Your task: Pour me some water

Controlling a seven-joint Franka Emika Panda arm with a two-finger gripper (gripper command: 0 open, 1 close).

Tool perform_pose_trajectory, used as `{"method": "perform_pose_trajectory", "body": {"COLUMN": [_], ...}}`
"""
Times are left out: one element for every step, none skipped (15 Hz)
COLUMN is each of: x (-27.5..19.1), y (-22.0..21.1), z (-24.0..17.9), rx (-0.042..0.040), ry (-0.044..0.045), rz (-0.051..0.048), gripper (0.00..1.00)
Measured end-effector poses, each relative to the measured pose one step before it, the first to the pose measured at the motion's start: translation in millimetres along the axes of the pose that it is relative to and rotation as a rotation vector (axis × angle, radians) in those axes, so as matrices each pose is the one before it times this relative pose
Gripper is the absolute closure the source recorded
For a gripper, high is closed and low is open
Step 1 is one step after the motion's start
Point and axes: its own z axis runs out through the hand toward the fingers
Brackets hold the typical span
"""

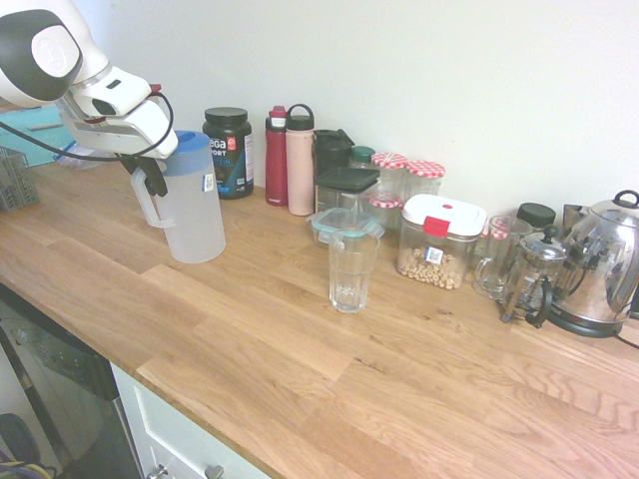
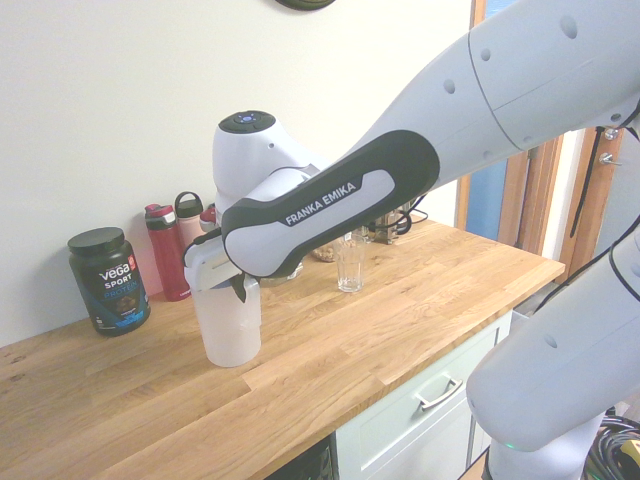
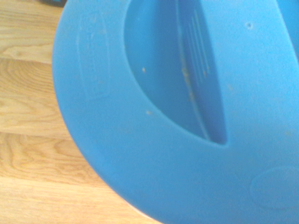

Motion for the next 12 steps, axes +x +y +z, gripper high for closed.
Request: {"method": "perform_pose_trajectory", "body": {"x": [-0.83,-1.42,-0.34,1.61,4.08,4.38,2.96,2.3,0.4,-1.42,-3.4,-4.66], "y": [-0.07,0.2,0.1,0.75,1.68,1.43,0.67,0.0,0.82,2.86,6.11,8.95], "z": [0.91,3.81,4.2,3.08,0.66,-1.18,-2.6,-4.88,-7.96,-10.15,-12.97,-14.32], "rx": [-0.00364,-0.01014,-0.00781,-0.0049,-0.00076,0.00303,0.00352,0.00475,0.0035,0.00054,-0.01039,-0.02311], "ry": [-0.0005,-0.0066,-0.00496,-0.00432,-0.00212,-0.00247,-0.00397,-0.00483,-0.00861,-0.01675,-0.02697,-0.02351], "rz": [0.00792,0.005,0.00383,0.00501,0.00962,0.01033,0.00674,0.00351,-0.00112,-0.00545,-0.01451,-0.01293], "gripper": [0.0,0.0,0.0,0.0,0.0,0.0,0.0,0.0,0.0,0.0,0.0,0.0]}}
